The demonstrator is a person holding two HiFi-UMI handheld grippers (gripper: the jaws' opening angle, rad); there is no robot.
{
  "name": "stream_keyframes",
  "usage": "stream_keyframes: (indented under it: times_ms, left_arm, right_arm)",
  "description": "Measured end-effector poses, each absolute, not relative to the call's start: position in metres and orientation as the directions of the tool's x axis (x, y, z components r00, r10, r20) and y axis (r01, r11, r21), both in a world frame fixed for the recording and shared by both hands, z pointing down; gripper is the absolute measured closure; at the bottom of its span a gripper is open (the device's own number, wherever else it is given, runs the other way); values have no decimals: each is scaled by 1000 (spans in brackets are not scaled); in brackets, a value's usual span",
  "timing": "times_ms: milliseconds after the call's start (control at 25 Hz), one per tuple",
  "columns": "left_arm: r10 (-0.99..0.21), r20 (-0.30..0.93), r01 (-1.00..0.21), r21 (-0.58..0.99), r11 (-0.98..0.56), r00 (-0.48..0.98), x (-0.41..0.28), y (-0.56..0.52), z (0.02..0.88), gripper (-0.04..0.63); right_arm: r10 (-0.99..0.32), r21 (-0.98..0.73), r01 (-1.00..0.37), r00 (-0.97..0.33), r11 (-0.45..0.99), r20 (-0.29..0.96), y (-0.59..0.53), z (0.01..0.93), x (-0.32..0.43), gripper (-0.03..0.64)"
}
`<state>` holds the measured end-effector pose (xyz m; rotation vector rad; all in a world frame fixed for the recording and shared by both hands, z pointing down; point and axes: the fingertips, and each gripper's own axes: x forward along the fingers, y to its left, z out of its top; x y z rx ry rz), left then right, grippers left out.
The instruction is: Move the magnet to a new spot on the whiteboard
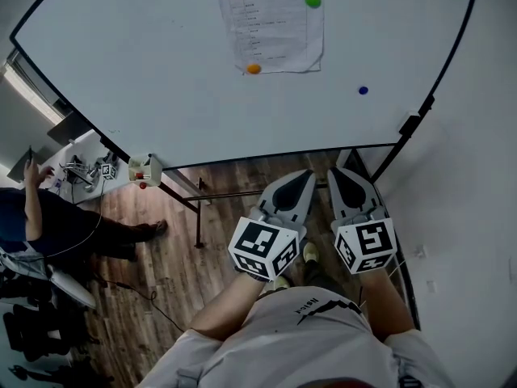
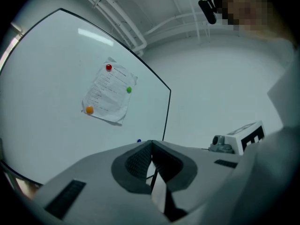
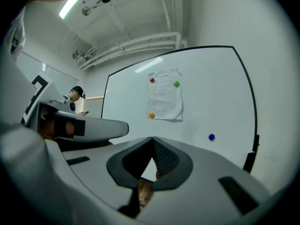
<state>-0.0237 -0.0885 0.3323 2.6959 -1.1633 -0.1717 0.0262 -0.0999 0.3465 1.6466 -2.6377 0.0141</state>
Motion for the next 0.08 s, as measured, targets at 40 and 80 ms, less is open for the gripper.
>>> stream_keyframes:
  times_ms: [40, 80]
  left_arm:
    - [-730, -27, -707, 229, -669, 683, -25, -89, 333, 584]
    - [-731, -27, -707, 230, -669, 682, -26, -90, 333, 584]
  right_arm:
    - [-897, 10, -898, -440, 441, 34, -100, 347, 25, 603]
    - [-897, 10, -897, -441, 442, 37, -101, 348, 23, 603]
